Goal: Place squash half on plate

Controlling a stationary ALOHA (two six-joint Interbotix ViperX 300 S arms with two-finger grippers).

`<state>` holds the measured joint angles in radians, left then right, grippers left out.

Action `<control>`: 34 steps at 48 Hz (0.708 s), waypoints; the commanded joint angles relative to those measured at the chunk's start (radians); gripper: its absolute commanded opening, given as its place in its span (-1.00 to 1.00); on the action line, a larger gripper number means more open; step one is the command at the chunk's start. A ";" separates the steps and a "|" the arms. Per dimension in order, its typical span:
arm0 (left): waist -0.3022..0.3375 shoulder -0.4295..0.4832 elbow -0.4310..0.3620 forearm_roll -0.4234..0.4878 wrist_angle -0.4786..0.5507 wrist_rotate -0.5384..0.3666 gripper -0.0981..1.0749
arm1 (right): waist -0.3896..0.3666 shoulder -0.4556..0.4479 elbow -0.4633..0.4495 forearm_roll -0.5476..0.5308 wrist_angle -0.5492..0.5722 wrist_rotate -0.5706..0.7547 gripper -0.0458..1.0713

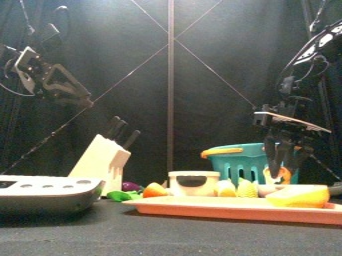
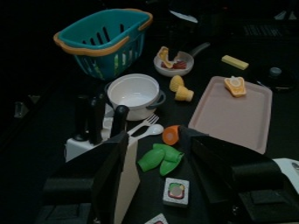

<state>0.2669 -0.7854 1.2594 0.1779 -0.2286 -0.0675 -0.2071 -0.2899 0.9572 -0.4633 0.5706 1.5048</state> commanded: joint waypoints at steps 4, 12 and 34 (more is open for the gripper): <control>-0.003 0.002 -0.014 -0.002 -0.005 0.002 0.64 | 0.028 -0.035 -0.035 -0.011 -0.002 -0.008 0.12; -0.003 0.002 -0.012 -0.002 -0.005 0.002 0.64 | 0.126 -0.041 -0.089 -0.101 0.017 -0.006 0.12; -0.002 0.002 -0.008 -0.002 -0.005 0.000 0.64 | 0.419 0.161 -0.301 -0.397 0.202 -0.008 0.13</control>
<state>0.2669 -0.7854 1.2625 0.1779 -0.2270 -0.0660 0.1549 -0.1749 0.7148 -0.7946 0.7547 1.4956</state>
